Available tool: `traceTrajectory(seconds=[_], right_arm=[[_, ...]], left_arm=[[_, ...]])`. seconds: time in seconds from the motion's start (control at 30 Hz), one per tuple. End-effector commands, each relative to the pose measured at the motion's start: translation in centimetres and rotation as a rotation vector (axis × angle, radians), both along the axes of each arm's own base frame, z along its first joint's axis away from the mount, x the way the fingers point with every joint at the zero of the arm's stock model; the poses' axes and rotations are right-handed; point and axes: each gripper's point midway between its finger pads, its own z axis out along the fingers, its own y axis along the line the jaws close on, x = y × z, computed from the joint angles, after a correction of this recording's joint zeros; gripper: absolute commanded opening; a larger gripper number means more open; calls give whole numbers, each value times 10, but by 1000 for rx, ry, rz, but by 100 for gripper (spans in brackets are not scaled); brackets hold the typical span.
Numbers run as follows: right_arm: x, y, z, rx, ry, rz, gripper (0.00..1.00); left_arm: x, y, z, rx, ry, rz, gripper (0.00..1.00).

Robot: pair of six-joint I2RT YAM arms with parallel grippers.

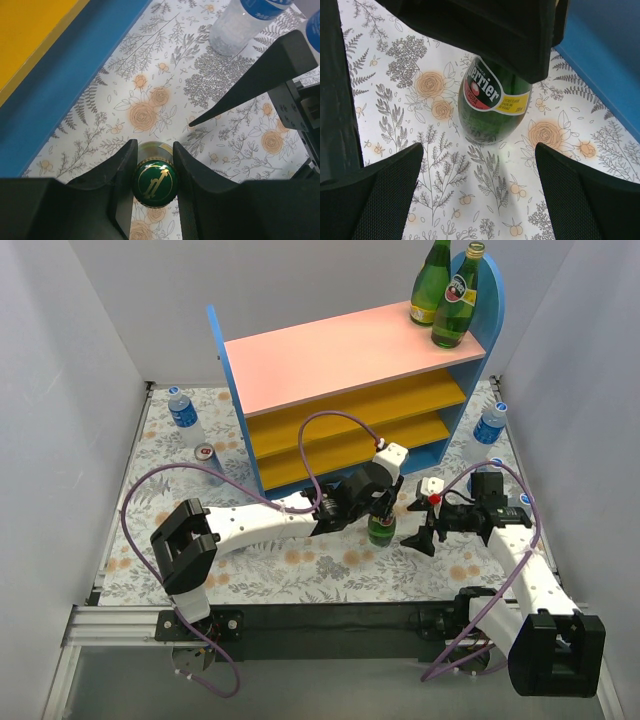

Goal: Place and organize the beverage onto the shelf
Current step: Pick up the drink from the center of the board.

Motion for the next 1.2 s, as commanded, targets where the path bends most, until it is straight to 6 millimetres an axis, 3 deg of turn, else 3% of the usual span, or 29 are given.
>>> traceTrajectory(seconds=[0.0,0.1,0.33,0.43,0.8,1.17], right_arm=[[12,9,22,52,-24,22,98],[29,7,24,45,-33,-48,98],[41,16,22,56,-40,-75,98],[56,12,22,32,-82,-138,98],[67,18,31,88,-111,-172,99],[66,22,34,96,-138,-127,97]], left_arm=[[11,-11,92,-253,-40,102,0],[11,-15,99,-296,-11,119,0],[12,-23,123,-375,8,126,0],[11,-24,139,-410,4,122,0],[9,-29,181,-532,-2,110,0],[10,-26,204,-564,-30,107,0]])
